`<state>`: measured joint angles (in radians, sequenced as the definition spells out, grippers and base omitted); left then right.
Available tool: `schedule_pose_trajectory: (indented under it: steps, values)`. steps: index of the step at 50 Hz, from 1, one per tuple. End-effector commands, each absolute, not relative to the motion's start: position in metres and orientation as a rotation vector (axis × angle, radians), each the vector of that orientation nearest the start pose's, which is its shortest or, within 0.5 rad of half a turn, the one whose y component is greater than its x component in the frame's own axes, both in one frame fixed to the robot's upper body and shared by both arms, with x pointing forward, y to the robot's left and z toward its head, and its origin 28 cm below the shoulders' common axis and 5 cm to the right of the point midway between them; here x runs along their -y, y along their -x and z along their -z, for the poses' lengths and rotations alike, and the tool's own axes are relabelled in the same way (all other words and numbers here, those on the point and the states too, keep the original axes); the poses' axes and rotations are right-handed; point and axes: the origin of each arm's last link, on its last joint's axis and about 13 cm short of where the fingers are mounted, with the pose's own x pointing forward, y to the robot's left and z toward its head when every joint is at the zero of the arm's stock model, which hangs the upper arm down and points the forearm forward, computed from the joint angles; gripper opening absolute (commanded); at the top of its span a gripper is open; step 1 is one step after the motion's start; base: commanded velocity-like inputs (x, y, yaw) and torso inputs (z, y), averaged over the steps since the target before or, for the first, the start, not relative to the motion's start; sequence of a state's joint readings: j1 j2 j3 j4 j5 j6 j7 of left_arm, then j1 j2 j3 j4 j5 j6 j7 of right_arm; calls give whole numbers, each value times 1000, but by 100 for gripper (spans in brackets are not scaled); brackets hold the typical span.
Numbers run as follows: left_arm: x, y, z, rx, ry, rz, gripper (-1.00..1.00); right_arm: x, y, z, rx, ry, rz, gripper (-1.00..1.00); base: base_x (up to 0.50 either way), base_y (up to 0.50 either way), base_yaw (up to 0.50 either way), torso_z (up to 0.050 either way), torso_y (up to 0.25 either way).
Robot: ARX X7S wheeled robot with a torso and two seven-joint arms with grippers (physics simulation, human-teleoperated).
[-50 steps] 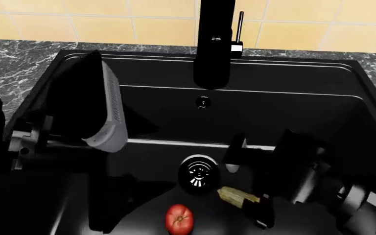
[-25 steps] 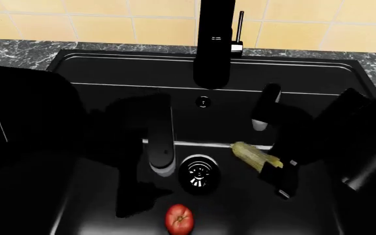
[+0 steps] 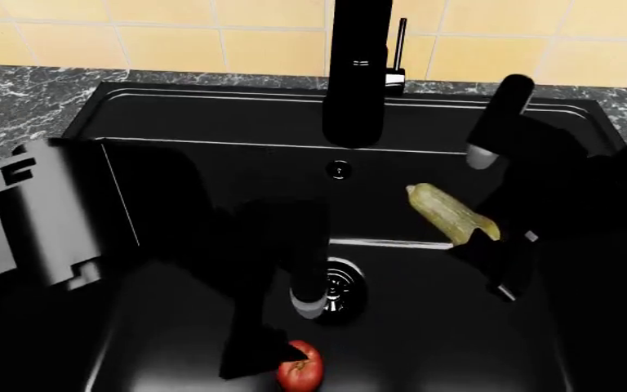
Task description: Pick up the fruits and vegetables and place them in the sink. Turn on the sink faucet to wash them. Then turn the sink off and put them in the tray.
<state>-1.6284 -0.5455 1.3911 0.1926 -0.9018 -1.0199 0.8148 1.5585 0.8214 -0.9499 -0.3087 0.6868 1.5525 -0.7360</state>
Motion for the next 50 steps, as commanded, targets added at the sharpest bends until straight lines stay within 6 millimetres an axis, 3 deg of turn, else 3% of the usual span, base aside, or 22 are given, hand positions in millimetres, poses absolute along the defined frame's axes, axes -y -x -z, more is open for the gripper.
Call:
schedule_pose_trajectory:
  steps: [1,39,50]
  values:
    - [-181,-316,-250,-791,-842,1534,100,194,-270,-329,-669,668,-690,-100,0,0,0,0,0]
    - [-184,-335,-219,-841,-779,1521,100,199,-272,-327,-659,655,-676,-100,0,0,0,1,1]
    - [-184,-329,-216,-808,-787,1554,100,200,-275,-323,-668,651,-668,-100,0,0,0,0,1]
